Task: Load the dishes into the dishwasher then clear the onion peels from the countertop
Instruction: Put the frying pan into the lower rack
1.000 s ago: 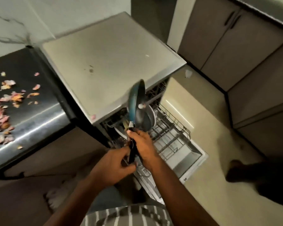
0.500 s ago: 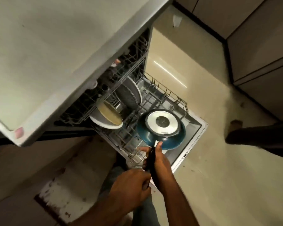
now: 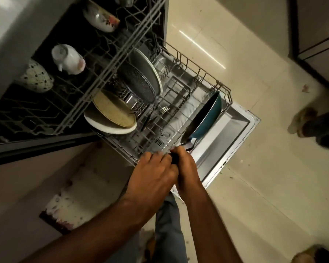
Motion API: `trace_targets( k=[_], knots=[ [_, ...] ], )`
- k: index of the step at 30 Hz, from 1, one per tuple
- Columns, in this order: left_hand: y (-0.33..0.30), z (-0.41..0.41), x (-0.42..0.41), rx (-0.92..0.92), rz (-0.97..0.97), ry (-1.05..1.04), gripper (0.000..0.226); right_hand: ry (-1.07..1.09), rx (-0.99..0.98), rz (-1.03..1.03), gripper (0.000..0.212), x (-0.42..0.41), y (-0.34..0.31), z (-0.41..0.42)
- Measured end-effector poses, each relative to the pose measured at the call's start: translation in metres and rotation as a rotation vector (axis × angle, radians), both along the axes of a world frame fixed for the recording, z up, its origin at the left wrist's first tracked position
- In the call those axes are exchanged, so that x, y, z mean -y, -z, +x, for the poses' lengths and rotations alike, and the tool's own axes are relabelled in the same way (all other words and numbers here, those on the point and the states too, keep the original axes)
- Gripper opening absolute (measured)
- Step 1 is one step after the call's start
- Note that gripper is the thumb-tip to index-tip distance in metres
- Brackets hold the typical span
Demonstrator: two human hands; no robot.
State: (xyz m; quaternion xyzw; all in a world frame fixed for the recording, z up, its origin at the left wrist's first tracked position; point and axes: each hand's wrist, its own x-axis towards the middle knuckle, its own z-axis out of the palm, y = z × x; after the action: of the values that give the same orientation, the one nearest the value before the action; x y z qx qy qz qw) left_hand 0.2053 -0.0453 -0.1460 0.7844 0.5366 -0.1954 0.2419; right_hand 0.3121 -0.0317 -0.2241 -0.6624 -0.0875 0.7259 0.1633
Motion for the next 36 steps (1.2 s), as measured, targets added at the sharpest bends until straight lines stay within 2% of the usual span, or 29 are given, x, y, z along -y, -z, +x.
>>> trace_targets(
  k=[4,6,8,11,15,19,24,30,33,36],
  knots=[
    [0.01,0.01,-0.008,0.006,-0.039,0.018,0.038,0.421,-0.319,-0.053,0.016,-0.012,0.012,0.001],
    [0.022,0.011,-0.009,0.059,-0.074,-0.039,0.04,0.483,-0.362,-0.066,0.018,-0.017,0.026,0.004],
    [0.037,0.009,-0.009,0.156,-0.13,-0.181,0.036,0.442,-0.303,-0.054,0.024,-0.02,0.041,0.003],
    [0.054,0.003,-0.005,0.328,-0.259,-0.437,0.015,0.331,-0.148,0.0,0.037,-0.023,0.056,-0.001],
    [0.078,-0.006,0.002,0.431,-0.351,-0.648,0.015,0.311,0.033,0.064,0.039,-0.022,0.072,-0.007],
    [0.096,-0.01,0.003,0.413,-0.366,-0.686,0.014,0.305,0.166,0.136,0.028,-0.017,0.079,-0.016],
    [0.108,-0.014,0.0,0.396,-0.341,-0.698,0.012,0.252,0.247,0.135,0.025,-0.021,0.089,-0.026],
    [0.115,-0.02,-0.002,0.439,-0.345,-0.726,0.029,0.191,0.398,0.157,0.029,-0.019,0.101,-0.035],
    [0.118,-0.023,0.001,0.451,-0.356,-0.679,0.031,0.146,0.542,0.215,0.031,-0.012,0.103,-0.038],
    [0.121,-0.026,0.005,0.457,-0.365,-0.657,0.034,0.137,0.596,0.269,0.026,-0.006,0.105,-0.038]
  ],
)
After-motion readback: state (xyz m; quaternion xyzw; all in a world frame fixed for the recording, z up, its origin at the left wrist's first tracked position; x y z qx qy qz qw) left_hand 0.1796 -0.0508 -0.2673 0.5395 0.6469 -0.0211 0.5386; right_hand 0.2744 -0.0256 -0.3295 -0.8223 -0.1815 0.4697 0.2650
